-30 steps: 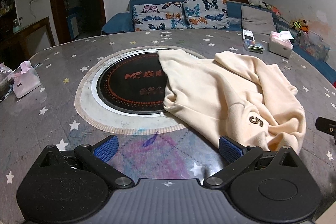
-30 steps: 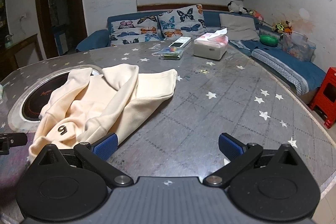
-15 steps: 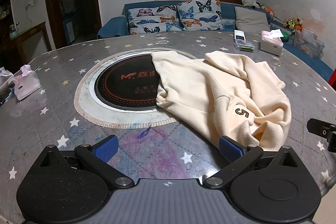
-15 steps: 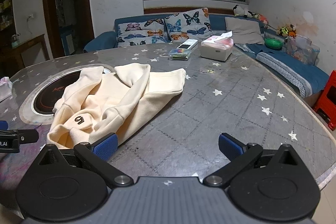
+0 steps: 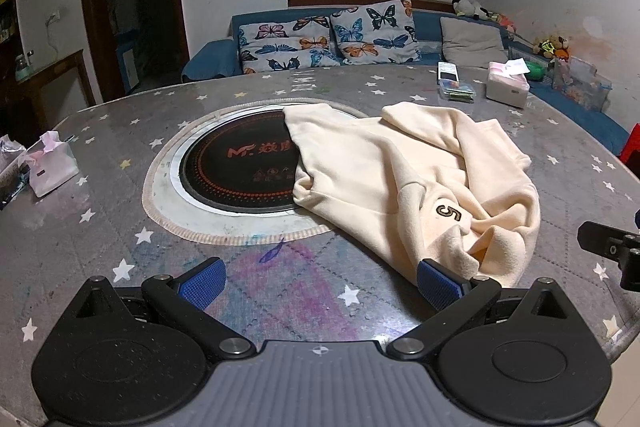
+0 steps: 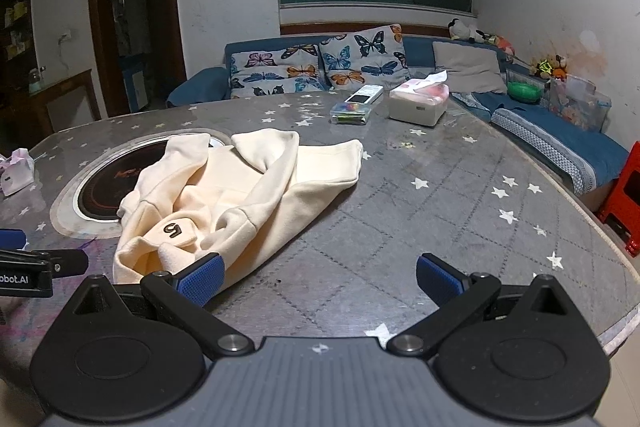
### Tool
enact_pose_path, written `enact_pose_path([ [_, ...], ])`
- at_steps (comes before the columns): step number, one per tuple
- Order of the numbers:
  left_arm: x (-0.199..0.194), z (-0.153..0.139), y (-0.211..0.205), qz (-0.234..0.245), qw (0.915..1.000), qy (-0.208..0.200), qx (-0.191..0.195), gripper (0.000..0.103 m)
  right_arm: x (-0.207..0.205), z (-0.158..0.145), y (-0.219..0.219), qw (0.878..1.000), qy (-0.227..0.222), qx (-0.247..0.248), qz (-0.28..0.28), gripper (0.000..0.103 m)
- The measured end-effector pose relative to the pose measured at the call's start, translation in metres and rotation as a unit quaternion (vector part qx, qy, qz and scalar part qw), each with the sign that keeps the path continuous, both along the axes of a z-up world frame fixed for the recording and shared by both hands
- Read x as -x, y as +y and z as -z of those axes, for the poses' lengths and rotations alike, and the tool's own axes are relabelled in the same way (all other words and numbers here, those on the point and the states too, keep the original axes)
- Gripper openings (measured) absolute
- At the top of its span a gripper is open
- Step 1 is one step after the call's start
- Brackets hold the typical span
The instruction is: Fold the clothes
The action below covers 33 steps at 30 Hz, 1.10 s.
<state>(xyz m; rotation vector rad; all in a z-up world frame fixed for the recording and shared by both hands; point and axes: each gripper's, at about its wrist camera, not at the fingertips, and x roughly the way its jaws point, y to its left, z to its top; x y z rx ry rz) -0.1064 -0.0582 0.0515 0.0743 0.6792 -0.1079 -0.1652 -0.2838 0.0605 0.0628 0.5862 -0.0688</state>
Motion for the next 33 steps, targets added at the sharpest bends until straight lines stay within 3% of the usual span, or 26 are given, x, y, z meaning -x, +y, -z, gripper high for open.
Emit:
enact_pose_path([
  [27, -0.022, -0.006, -0.012, 0.012, 0.9999, 0.006, 0.0, 0.103, -0.031, -0.007, -0.002, 1.0, 0.0, -0.009, -0.028, 0.102],
  [33, -0.037, -0.009, -0.016, 0.018, 0.9998, 0.004, 0.004, 0.103, -0.055, -0.007, -0.005, 0.999, 0.008, -0.006, -0.046, 0.095],
])
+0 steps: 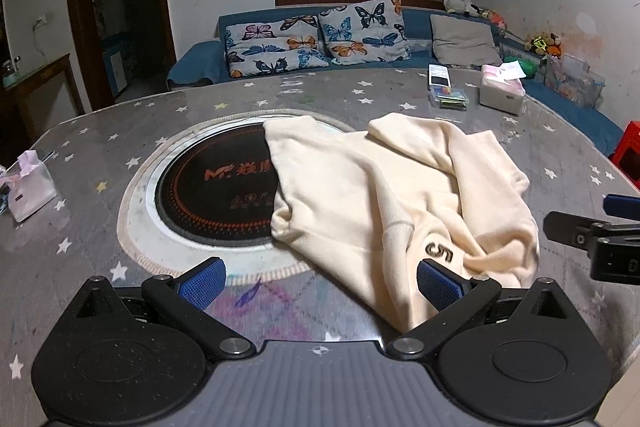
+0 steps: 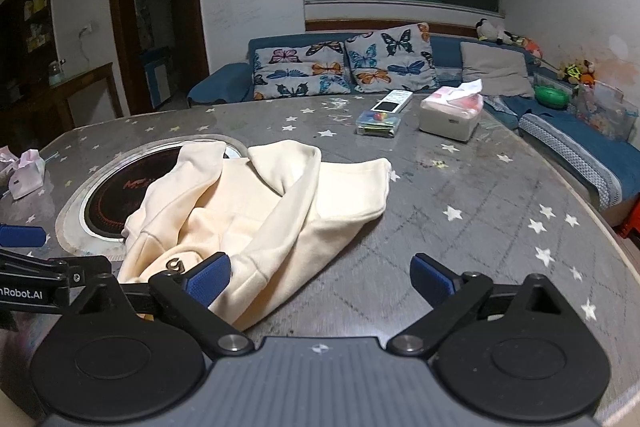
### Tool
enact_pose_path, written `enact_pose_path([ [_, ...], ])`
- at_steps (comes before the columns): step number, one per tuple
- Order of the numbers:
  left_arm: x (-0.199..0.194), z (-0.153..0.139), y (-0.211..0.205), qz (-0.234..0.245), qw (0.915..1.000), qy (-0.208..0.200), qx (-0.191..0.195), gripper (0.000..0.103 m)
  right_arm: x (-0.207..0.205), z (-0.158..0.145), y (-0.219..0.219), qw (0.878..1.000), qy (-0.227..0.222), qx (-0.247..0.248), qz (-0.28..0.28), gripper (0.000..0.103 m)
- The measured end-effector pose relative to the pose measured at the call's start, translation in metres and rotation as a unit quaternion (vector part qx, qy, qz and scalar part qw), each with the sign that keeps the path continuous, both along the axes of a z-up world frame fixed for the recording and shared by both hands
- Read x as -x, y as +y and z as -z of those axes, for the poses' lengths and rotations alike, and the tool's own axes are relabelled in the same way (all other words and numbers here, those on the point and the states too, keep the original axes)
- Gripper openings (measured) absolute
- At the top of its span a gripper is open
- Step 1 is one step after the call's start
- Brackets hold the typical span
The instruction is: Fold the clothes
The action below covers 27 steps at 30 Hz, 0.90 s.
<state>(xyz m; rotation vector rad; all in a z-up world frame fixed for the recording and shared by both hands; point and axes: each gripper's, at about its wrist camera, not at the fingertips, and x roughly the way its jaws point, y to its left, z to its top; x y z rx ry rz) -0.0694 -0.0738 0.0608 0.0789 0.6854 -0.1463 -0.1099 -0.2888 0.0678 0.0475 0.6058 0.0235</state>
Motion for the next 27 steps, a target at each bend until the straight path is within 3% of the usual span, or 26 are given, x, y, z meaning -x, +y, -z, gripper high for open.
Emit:
enact_pose_path([
  [6, -0.018, -0.003, -0.004, 0.012, 0.9999, -0.004, 0.005, 0.102, -0.036, -0.005, -0.006, 1.0, 0.008, -0.007, -0.022, 0.084],
  [16, -0.05, -0.001, 0.0, 0.019, 0.9992, 0.013, 0.032, 0.087, -0.119, -0.001, -0.028, 0.997, 0.045, -0.053, -0.023, 0.063],
  [27, -0.071, -0.001, 0.014, -0.003, 0.9989, 0.026, 0.038, 0.086, -0.185, 0.018, -0.015, 0.995, 0.074, -0.046, -0.041, 0.041],
])
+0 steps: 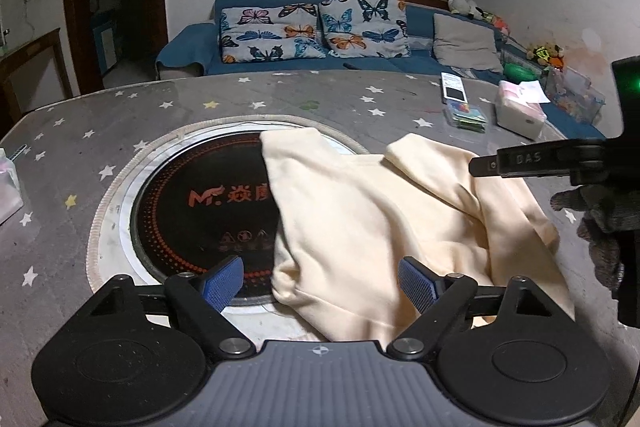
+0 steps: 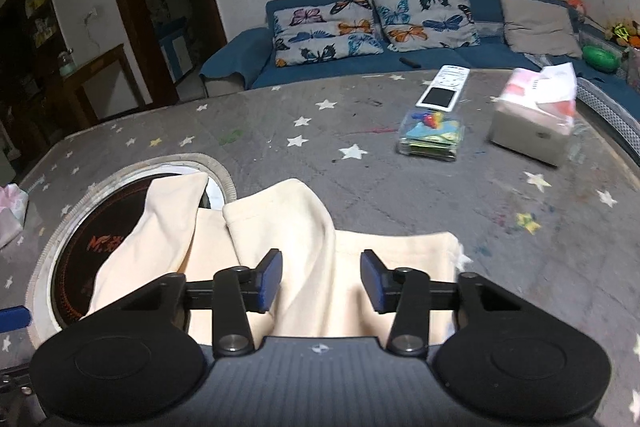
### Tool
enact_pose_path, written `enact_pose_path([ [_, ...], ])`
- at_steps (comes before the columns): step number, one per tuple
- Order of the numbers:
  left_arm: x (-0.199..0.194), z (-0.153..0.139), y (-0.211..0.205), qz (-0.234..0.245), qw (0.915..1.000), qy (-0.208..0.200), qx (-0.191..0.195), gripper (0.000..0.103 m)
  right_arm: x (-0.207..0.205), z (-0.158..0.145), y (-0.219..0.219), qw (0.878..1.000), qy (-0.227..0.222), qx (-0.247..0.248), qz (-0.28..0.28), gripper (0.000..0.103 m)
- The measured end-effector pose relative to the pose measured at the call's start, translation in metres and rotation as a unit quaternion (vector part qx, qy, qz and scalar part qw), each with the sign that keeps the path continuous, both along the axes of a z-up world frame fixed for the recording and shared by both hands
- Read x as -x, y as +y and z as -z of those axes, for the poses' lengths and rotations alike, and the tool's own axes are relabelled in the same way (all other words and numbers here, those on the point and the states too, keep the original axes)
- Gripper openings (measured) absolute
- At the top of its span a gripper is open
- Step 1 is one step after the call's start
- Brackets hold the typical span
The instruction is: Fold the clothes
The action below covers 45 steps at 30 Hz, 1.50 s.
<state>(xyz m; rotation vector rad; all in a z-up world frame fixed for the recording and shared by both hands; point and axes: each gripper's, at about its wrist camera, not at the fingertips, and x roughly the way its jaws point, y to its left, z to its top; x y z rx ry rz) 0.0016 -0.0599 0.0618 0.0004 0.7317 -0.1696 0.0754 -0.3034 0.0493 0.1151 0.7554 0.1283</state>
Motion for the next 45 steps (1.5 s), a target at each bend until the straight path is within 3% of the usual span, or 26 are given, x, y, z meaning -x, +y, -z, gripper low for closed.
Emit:
enact_pose_path([
  [7, -0.028, -0.008, -0.007, -0.005, 0.9999, -0.007, -0.013, 0.087, -0.009, 0.01, -0.003, 1.0, 0.013, -0.002, -0.008, 0.005],
  [9, -0.042, -0.01, -0.01, -0.006, 0.9999, -0.005, -0.012, 0.087, -0.003, 0.008, -0.007, 1.0, 0.005, -0.002, -0.003, 0.003],
  [17, -0.11, -0.007, -0.027, -0.022, 0.9996, 0.005, -0.016, 0.086, 0.055, -0.02, -0.049, 0.997, -0.06, -0.006, 0.051, 0.002],
  [22, -0.152, 0.004, -0.035, -0.034, 0.9993, 0.011, -0.012, 0.075, 0.121, -0.028, -0.079, 0.987, -0.097, 0.001, 0.129, 0.002],
  [28, -0.194, 0.027, -0.039, -0.063, 0.997, 0.038, -0.024, 0.067, 0.163, -0.001, -0.106, 0.98, -0.051, -0.024, 0.192, 0.003],
  [35, -0.21, 0.045, -0.041, -0.069, 0.9953, 0.055, -0.041, 0.067, 0.16, 0.012, -0.121, 0.977, -0.024, -0.032, 0.21, 0.013],
  [38, -0.212, 0.045, -0.043, -0.068, 0.9955, 0.049, -0.046, 0.056, 0.159, 0.014, -0.118, 0.978, -0.025, -0.028, 0.206, 0.017],
  [40, -0.214, 0.044, -0.044, -0.063, 0.9957, 0.045, -0.051, 0.032, 0.16, 0.014, -0.116, 0.978, -0.026, -0.028, 0.207, 0.019],
  [42, -0.215, 0.043, -0.04, -0.06, 0.9959, 0.045, -0.051, 0.015, 0.161, 0.014, -0.116, 0.977, -0.028, -0.03, 0.209, 0.019],
  [45, -0.211, 0.037, -0.03, -0.063, 0.9965, 0.044, -0.033, 0.01, 0.164, 0.01, -0.115, 0.976, -0.032, -0.032, 0.212, 0.019],
])
